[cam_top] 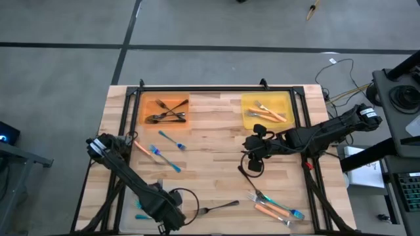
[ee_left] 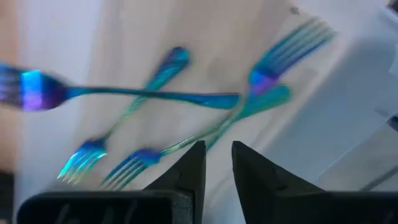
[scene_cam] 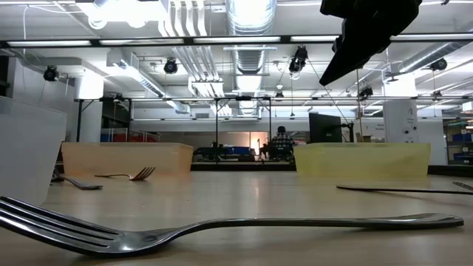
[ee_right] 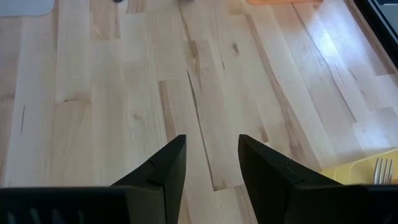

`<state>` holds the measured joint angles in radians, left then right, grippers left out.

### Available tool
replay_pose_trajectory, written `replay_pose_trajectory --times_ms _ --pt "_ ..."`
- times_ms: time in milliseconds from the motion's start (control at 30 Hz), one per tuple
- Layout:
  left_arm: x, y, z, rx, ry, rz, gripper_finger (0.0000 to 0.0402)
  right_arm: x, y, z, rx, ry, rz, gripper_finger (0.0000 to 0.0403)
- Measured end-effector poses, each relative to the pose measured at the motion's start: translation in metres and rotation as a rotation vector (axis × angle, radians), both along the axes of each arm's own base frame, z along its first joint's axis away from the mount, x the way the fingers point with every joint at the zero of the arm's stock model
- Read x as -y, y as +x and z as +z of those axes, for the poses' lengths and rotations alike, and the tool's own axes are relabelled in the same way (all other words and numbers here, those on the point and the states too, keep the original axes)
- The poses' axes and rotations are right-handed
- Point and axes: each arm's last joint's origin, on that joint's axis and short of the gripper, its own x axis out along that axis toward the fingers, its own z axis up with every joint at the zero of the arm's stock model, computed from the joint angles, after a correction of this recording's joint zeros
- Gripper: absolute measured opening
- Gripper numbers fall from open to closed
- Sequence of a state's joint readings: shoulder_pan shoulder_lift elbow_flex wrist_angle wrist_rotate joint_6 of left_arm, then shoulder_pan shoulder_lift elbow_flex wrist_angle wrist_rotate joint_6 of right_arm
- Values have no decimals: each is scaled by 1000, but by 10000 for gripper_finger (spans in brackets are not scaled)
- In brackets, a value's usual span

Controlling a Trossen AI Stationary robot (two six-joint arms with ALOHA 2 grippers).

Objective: Sort silverware by color (type)
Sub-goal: Put the blue fork into the transparent bin

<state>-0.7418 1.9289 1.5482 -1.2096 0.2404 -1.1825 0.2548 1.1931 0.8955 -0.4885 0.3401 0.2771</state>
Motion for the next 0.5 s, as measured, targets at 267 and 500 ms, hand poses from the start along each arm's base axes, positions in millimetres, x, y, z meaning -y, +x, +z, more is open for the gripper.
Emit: replay_pose_trajectory --times_ms 267,500 --pt "-20 -1 47 81 276 -65 64 0 0 0 0 0 0 137" --pt "-61 15 41 58 345 -205 63 0 0 0 0 0 0 137"
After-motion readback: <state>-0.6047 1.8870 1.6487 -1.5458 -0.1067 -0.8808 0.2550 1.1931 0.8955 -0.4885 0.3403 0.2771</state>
